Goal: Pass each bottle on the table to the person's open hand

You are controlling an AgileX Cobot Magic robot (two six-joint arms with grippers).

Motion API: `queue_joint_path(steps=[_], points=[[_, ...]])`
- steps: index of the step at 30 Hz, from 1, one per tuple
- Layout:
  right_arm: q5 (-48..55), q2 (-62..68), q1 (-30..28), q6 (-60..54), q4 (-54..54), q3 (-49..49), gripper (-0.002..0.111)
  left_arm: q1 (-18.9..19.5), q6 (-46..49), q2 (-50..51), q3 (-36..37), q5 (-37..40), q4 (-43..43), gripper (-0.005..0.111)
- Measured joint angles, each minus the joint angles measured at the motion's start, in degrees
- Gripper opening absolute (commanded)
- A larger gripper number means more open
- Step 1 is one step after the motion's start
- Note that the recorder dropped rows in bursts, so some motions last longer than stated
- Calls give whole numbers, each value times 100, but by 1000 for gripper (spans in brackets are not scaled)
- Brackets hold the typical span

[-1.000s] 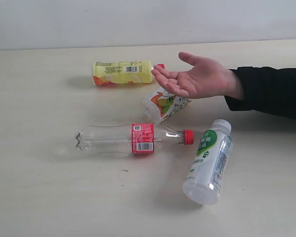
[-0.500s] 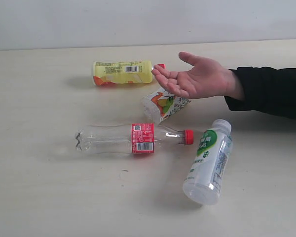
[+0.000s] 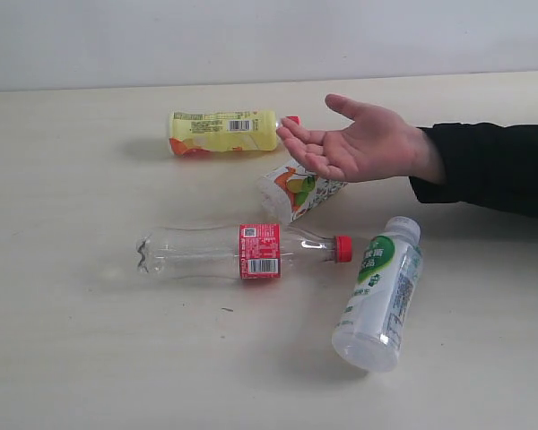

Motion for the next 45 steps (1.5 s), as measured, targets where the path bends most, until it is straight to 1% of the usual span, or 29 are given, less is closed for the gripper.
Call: queue_joint_path(steps=[2,6,9,10,12,14,16,17,19,22,26,28,31,33,36,38,40,41,43,45], points=[[0,0,0,0,0,0,0,0,-326,0,0,-876,-85,0],[0,0,0,0,0,0,0,0,-1453,0,0,-2813,-175,0],[0,0,0,0,0,0,0,0,-1810,-8,-12,-4090,-175,0],[0,0,0,0,0,0,0,0,-1845,-8,-76,-4421,-175,0],[0,0,0,0,0,0,0,0,-1778,144,-425,-5022,-175,0],[0,0,0,0,0,0,0,0,-1566,415,-914,-5150,-175,0],[0,0,0,0,0,0,0,0,-1423,803,-1496,-4806,-175,0],[0,0,0,0,0,0,0,0,-1367,1084,-1775,-4421,-103,0],[0,0,0,0,0,0,0,0,-1322,1801,-2254,-3473,105,0],[0,0,0,0,0,0,0,0,-1395,3297,-2905,-1793,511,0],[0,0,0,0,0,0,0,-28,-1433,5308,-3668,112,638,0],[0,0,0,0,0,0,0,-181,-1301,6339,-4151,1235,655,0],[0,0,0,0,0,0,0,-543,-902,7547,-4858,2667,483,0],[0,0,0,0,0,0,0,-779,-627,8071,-5297,3357,374,0],[0,0,0,0,0,0,0,-1102,-389,8593,-5946,3765,306,0],[0,0,0,0,0,0,0,-1285,-273,8769,-6364,3860,294,0],[0,0,0,0,0,0,0,-1504,33,8833,-6710,3918,279,1],[0,0,0,0,0,0,0,-1583,248,8836,-6828,3958,279,5],[0,0,0,0,0,0,0,-1794,941,8847,-7069,4081,279,16],[0,0,0,0,0,0,0,-1973,1605,8847,-7225,4168,271,35]])
